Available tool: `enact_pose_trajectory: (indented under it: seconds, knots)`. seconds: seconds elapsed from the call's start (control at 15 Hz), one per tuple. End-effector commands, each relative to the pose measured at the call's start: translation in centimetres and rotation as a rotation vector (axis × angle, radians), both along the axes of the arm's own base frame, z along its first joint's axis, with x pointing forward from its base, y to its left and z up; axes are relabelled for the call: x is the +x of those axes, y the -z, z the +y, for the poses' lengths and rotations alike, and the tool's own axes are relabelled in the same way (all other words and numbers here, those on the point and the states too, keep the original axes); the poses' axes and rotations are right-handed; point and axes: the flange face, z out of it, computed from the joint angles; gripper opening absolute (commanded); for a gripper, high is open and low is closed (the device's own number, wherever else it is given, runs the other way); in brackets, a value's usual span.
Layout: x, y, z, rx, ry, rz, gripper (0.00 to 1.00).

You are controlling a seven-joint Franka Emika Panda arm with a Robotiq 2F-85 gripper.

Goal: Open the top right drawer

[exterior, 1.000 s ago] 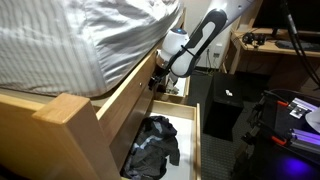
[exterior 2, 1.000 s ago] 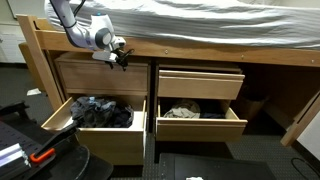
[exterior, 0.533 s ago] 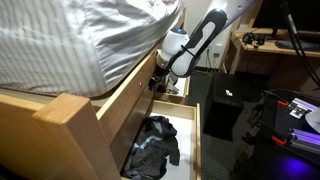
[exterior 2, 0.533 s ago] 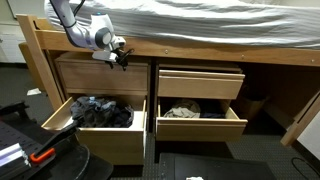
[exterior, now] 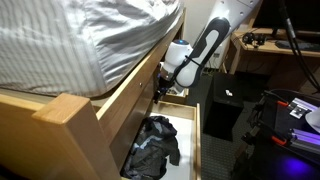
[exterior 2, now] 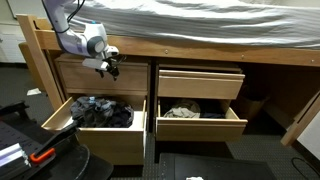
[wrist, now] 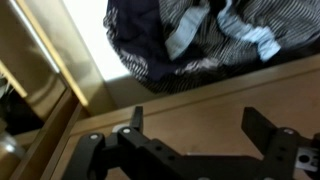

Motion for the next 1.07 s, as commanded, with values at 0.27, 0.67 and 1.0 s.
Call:
enact_pose_trajectory:
  seconds: [0.27,0.67,1.0]
  knots:
    - [-12.0,4.2,0.8,-0.101,0.111,0.117,1.0]
    - [-10.1,3.3,-0.2,-0.096,0.2,0.001,1.0]
    - [-11.8,-3.1,-8.2,-0.057,0.42,-0.233,1.0]
